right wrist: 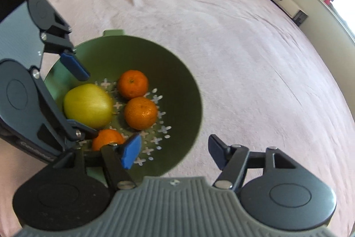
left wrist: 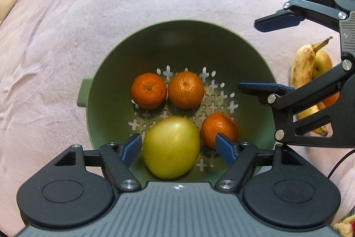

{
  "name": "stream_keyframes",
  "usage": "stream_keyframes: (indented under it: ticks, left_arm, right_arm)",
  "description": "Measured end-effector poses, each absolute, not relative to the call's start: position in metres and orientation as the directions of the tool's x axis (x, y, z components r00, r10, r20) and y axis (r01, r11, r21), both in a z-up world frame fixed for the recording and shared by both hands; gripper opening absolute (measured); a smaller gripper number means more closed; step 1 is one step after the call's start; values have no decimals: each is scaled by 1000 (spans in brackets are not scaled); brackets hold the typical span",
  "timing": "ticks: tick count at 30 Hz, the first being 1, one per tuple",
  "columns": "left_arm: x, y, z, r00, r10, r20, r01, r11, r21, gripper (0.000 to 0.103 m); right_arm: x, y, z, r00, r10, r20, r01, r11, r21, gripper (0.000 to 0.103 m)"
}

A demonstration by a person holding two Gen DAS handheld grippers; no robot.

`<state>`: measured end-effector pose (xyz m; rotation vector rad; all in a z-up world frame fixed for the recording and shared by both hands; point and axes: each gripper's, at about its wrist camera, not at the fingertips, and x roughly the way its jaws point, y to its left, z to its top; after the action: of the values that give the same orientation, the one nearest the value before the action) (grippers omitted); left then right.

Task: Organize fruits
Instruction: 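Move both tools back toward the fruit pile beside the banana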

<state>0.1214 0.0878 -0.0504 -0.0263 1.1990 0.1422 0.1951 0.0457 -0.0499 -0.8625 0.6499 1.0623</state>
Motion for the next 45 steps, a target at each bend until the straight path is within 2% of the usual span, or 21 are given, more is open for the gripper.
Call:
stream_keyframes:
  ticks: [4, 8, 14, 22, 31, 36, 42, 45]
  left_arm:
    - [115, 86, -32, 407, 116, -906, -141, 988, 63, 89]
    - [107, 86, -17, 465, 110, -879, -174, 984, 32, 89]
    - [98, 88, -2, 532, 47, -845, -204, 976, -74, 89]
    - [87, 59, 10, 604, 34, -796, -150, 986, -72, 89]
    - [76, 14, 13, 658, -39, -752, -21, 997, -70, 87]
    - [73, 2, 4, 644, -105, -758, 7, 991, -131, 81]
    - [69, -12, -8, 626, -157, -764, 35, 984, -174, 72]
    - [69, -20, -14, 619, -169, -767, 50, 983, -176, 67]
  right_arm:
    - [198, 32, -42, 400, 475, -784, -909, 317, -272, 73]
    - [194, 15, -37, 448, 471, -760, -873, 412, -259, 81]
    - [176, -12, -32, 505, 471, -724, -814, 538, -218, 81]
    - [145, -58, -16, 592, 447, -671, -679, 725, -116, 82]
    - [120, -109, -22, 680, 302, -668, -462, 884, -71, 82]
    - [115, -134, -33, 693, 222, -686, -365, 929, -68, 82]
    - [111, -148, -44, 699, 193, -689, -325, 943, -66, 81]
    - [112, -154, -51, 673, 205, -710, -333, 942, -44, 75]
